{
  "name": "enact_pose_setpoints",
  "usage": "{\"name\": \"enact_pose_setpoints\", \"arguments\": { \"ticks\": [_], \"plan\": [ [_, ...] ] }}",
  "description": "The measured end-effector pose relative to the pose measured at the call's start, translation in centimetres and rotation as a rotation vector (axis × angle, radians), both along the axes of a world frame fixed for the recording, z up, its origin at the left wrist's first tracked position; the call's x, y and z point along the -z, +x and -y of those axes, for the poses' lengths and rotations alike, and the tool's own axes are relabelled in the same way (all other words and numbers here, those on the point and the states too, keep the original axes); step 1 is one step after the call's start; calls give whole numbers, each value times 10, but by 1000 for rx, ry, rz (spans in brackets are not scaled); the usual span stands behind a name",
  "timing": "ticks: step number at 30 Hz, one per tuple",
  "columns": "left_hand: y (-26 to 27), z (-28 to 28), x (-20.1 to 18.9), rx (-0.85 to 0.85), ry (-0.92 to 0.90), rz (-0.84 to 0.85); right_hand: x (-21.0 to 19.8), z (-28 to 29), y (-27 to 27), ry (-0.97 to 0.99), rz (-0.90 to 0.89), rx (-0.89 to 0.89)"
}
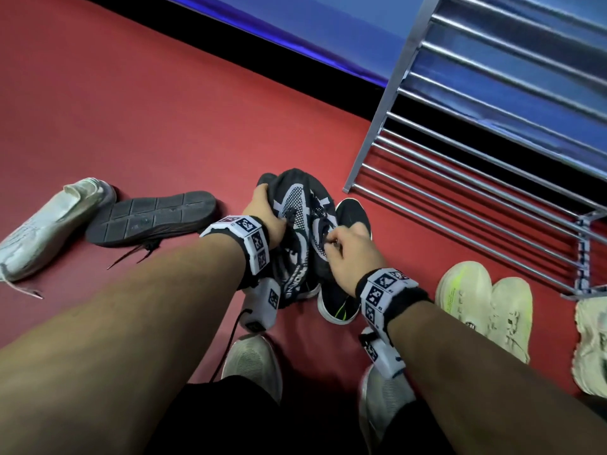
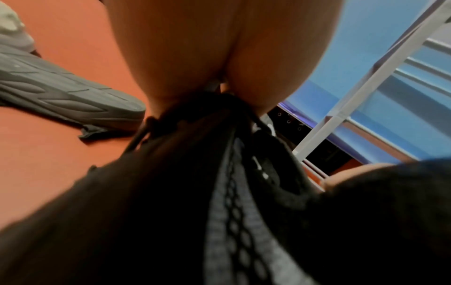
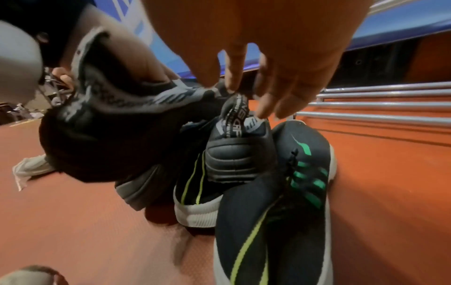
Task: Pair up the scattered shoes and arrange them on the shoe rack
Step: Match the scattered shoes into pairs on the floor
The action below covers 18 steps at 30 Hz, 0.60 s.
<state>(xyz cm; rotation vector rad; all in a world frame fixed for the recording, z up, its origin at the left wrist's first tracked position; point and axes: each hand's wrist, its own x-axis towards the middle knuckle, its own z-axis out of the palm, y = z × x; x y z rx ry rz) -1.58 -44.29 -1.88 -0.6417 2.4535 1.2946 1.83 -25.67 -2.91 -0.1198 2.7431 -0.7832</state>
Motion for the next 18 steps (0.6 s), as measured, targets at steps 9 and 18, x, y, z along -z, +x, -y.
{"name": "enact_pose_setpoints", "arguments": {
  "ticks": [9, 18],
  "plan": [
    [9, 13, 13, -90, -75, 74, 15, -1, 4, 196, 177, -30],
    [15, -11, 1, -47, -79, 80, 6, -7, 8, 33, 64, 33]
  ]
}}
